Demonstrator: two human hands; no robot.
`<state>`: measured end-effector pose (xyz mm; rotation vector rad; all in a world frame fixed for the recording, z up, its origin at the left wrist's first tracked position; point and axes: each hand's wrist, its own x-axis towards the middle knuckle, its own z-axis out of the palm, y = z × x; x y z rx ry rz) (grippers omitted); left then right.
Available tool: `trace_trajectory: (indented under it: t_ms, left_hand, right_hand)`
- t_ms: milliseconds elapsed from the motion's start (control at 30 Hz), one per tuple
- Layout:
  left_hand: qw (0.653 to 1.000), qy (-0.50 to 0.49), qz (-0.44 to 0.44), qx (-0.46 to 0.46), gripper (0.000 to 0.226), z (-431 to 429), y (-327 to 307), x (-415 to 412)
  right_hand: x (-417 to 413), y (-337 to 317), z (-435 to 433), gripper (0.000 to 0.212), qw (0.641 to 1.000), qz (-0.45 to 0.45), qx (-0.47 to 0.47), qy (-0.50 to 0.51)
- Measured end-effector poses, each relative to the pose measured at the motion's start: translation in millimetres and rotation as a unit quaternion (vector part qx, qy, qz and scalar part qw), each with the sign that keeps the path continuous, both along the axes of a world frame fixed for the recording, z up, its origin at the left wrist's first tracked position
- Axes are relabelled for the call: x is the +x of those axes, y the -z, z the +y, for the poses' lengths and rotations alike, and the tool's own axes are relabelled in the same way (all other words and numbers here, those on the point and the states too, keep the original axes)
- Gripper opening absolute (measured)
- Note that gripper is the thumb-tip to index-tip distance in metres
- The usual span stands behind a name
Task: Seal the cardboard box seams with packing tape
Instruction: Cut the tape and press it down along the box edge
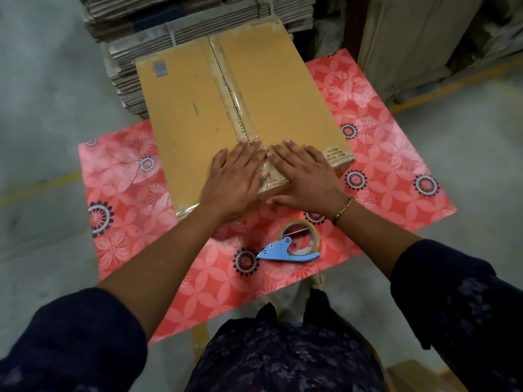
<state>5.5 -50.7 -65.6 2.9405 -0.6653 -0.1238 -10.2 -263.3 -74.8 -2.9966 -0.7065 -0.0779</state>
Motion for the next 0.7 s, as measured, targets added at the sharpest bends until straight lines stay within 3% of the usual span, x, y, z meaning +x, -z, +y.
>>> trace_trajectory:
  t_ms: [400, 567, 700]
  left_hand:
    - [1.0, 0.008, 0.0, -0.009, 0.057, 0.7, 4.8, 0.8]
    - [1.0, 0.009, -0.002, -0.01, 0.057, 0.4, 3.9, 0.7]
    - [1.0, 0.011, -0.002, -0.013, 0.057, 0.6, 3.0, 0.5]
  right_hand:
    - [2.7, 14.4, 2.6, 0.086, 0.996, -0.08, -0.04, -0.008]
    - [1.0, 11.3, 4.4, 0.092, 0.997, -0.065, -0.051, -0.003]
    - [-2.4, 5.7, 5.7, 0.094, 0.999, -0.05, -0.009, 0.01]
